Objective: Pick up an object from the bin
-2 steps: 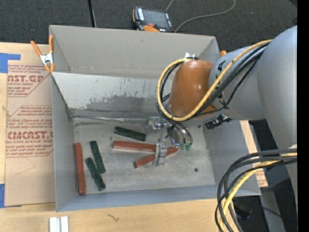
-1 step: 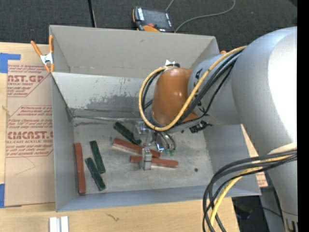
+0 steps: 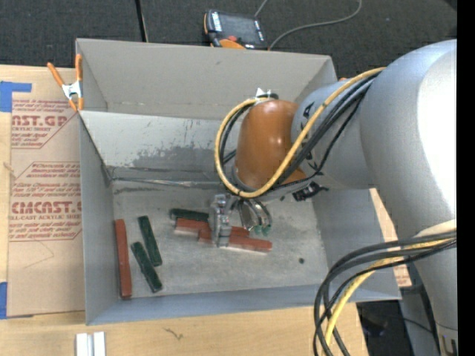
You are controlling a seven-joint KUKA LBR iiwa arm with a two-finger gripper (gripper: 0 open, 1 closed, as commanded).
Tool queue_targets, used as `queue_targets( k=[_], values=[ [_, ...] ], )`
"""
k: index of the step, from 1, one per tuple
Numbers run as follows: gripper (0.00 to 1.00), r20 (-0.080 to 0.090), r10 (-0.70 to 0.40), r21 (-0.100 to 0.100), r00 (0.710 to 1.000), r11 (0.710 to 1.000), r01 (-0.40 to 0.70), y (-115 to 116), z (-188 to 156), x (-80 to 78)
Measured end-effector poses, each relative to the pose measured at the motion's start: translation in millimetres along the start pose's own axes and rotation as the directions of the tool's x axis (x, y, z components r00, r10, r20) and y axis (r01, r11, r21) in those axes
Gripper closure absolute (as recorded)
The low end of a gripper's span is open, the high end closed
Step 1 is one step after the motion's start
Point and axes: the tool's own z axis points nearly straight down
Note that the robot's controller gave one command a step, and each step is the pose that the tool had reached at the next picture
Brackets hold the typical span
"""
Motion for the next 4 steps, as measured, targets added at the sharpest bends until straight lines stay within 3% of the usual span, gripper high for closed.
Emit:
queue_targets(
  k=[1, 2, 3, 4],
  values=[
    [0.00, 0.003, 0.000, 0.000, 1.000, 1.000, 0.000, -0.2, 5.2, 1.4],
    [1.00, 0.007, 0.001, 0.000, 1.000, 1.000, -0.001, 0.0, 3.3, -0.6],
    [0.00, -0.001, 0.001, 0.000, 1.000, 1.000, -0.001, -0.4, 6.4, 2.5],
    [1.00, 0.005, 0.001, 0.000, 1.000, 1.000, -0.001, -0.5, 4.1, 0.4]
  ],
)
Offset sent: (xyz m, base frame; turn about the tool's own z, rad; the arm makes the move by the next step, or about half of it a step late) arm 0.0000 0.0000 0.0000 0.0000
